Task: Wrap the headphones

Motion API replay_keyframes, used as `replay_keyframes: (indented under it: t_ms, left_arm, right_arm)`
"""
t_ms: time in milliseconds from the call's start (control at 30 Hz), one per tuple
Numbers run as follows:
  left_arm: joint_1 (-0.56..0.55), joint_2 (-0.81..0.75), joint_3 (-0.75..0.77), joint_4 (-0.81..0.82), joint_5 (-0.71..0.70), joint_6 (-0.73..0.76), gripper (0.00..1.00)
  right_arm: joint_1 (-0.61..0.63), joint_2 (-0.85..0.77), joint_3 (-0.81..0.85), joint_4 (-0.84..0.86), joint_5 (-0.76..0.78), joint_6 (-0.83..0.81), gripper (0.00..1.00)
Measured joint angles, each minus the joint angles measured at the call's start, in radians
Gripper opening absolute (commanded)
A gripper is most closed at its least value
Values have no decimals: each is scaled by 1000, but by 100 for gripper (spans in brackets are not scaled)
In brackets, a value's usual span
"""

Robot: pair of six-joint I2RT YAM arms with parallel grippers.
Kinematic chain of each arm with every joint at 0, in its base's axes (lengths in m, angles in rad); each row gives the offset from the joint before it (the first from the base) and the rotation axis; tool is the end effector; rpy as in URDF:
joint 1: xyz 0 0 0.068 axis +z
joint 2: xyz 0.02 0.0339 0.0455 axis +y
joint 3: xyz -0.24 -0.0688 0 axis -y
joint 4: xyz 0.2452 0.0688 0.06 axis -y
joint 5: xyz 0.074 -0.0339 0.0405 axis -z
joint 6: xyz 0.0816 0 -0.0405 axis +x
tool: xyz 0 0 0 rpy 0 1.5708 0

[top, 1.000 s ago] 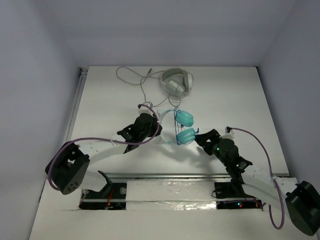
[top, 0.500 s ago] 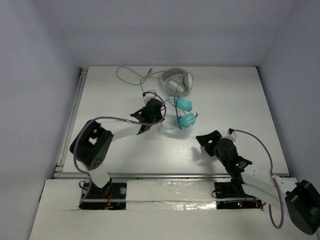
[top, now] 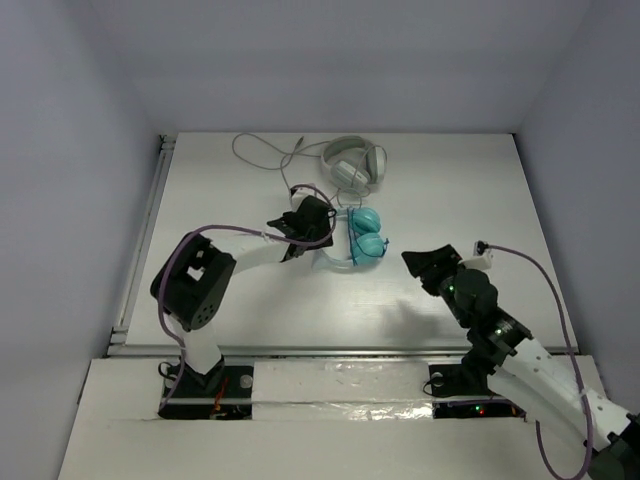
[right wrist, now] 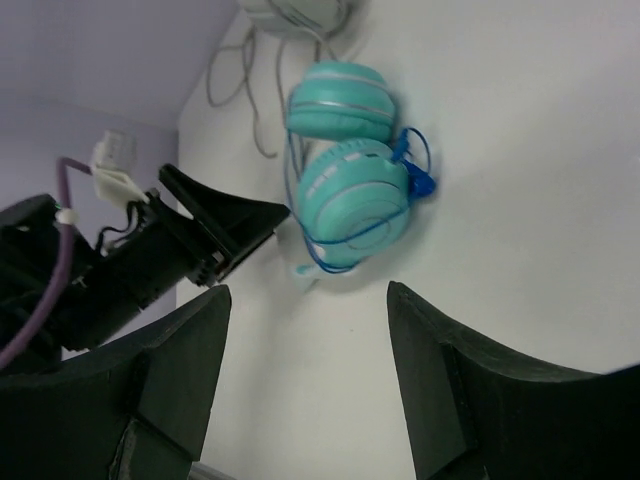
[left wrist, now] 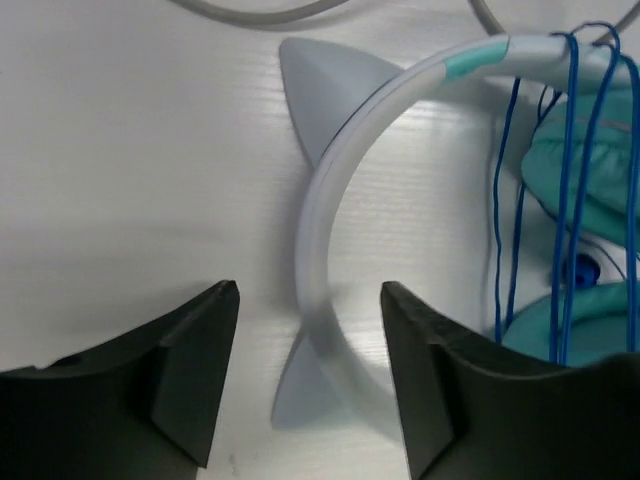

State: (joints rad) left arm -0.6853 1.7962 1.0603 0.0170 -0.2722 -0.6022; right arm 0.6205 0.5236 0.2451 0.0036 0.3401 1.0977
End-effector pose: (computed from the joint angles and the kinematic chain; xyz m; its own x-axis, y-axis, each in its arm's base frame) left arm 0.3317 -0.2428 0.1268 -0.6768 -0.1515 -0.7204 0.0845 0.9562 -0.2804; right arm 0.1864 0.0998 0.1828 -0.3560 0.7770 -0.5191 0.0659 0.5750 0.8155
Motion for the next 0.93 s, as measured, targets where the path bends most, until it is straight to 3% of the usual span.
replay_keyframes:
  t_ms: [67,100,167,200,233,267,300,500,600,633,700,733,933]
  left_arm:
    - [-3,-64,-30,-25,-5,11,73]
    - [-4,-110,-44,-46,-9,16,75]
    - [-8,-218,-59,-80,-24,22,80]
    - [-8,-270,-62,-90,-31,24,80]
    - [-8,-333,-64,-97,-41,27,80]
    - [-10,-399,-64,-99,-50,33,81]
    - [-14,-465,-64,-100,-55,39,81]
    - [-16,-840,-71,-87,-53,89,99]
    - [-16,-978,-71,-89,-51,109,99]
    - [-16,-1006,-71,-90,-51,113,99]
    - [-16,-1065,-73,-90,-51,124,99]
    - [-16,-1087,-78,-89,-51,127,99]
    - [-16,-1140,-114,-75,-57,147,99]
  right_arm:
    - [0,-55,52,-58,19,-35,70]
    - [0,-76,75,-80,27,-52,69]
    - [0,-99,138,-130,42,-98,54]
    - [0,-100,165,-142,47,-119,44]
    - [0,-97,201,-159,49,-143,16]
    - [0,-92,228,-170,48,-177,5]
    - [0,-86,260,-178,48,-201,0]
    - [0,-62,467,-261,58,-367,0]
    - [0,-97,572,-307,85,-429,41]
    - [0,-118,608,-322,101,-446,67]
    - [0,-170,666,-336,137,-471,96]
    - [0,-204,686,-336,159,-480,100]
    - [-4,-311,713,-329,245,-495,100]
